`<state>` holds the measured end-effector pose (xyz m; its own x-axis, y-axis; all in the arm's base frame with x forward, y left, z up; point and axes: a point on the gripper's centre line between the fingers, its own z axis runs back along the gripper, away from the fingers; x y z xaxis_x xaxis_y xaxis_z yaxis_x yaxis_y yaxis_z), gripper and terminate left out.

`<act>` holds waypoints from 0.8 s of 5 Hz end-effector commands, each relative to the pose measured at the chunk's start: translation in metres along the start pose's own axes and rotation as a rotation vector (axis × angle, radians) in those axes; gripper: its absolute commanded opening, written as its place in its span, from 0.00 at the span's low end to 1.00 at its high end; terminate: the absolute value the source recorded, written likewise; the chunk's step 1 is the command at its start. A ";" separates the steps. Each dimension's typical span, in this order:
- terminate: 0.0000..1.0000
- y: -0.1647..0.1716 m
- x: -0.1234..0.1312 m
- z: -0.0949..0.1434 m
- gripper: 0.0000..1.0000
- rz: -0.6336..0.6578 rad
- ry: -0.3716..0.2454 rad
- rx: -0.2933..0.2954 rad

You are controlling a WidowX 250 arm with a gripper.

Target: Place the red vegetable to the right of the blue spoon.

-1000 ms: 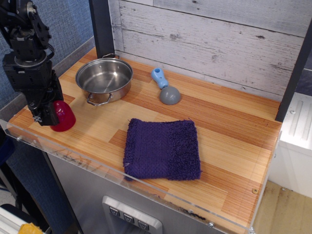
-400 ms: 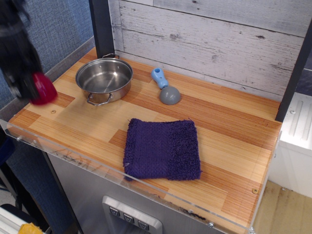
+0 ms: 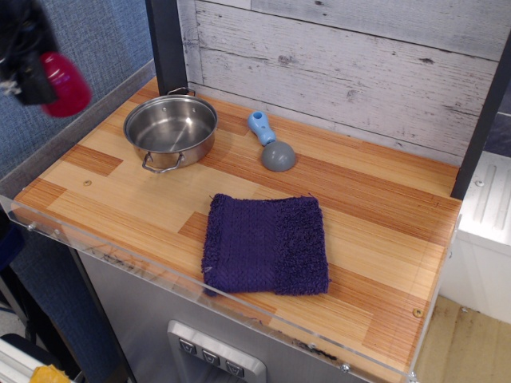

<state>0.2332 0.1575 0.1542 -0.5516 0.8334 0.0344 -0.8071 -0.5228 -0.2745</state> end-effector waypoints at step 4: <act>0.00 0.011 -0.176 -0.010 0.00 -0.298 0.097 -0.021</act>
<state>0.3277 0.0068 0.1203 -0.2666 0.9630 0.0394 -0.9391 -0.2503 -0.2356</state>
